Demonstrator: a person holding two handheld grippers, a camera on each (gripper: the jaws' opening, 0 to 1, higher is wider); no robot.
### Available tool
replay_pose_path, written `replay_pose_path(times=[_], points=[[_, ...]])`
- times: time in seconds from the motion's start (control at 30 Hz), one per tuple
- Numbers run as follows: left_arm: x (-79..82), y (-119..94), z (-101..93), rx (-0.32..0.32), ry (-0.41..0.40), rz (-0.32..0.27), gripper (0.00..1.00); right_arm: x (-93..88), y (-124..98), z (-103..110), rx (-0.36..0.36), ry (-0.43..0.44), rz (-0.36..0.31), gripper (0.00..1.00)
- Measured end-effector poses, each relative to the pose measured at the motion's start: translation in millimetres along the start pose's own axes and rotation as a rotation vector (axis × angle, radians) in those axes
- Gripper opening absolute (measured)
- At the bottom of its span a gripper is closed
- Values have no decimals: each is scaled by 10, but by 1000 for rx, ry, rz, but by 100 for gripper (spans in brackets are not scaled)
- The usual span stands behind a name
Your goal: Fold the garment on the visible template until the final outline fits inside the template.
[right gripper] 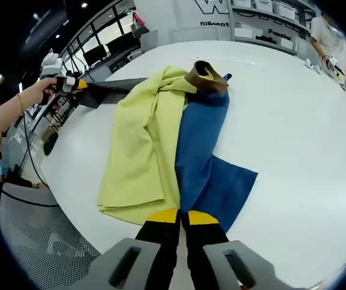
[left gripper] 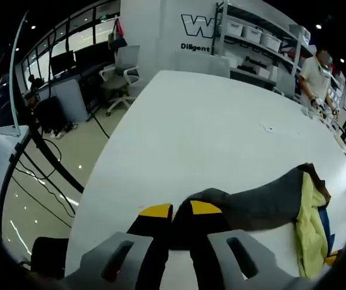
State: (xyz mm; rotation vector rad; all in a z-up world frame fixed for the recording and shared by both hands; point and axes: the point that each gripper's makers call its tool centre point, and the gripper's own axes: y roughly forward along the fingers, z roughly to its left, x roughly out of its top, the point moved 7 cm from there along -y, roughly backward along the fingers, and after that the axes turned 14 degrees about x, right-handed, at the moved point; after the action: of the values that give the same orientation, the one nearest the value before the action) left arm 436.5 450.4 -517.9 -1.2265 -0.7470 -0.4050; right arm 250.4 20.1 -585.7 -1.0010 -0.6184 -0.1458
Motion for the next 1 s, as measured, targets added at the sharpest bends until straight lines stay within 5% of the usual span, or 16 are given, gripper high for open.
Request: replay_pose_path(times=[0.1,0.17,0.33,0.63,1.0], points=[[-21,-61,-75,-30,15,-9,25,35,-27,29,1,5,-38,3],[-34,-131,-153,-57,24,-14,33,103,-66,64,-19,-15,-67,19],[22,-304,-436,-216,17,-103,49,301,-153,130,-21,-39,-151,33],[-33,-621,-944,-405,73,-108,84,710,-220,79,15,-110,-279,58],[-166,-757,-1374,-502,147,-89,87,1133,-113,-119,38,-162,-322,73]])
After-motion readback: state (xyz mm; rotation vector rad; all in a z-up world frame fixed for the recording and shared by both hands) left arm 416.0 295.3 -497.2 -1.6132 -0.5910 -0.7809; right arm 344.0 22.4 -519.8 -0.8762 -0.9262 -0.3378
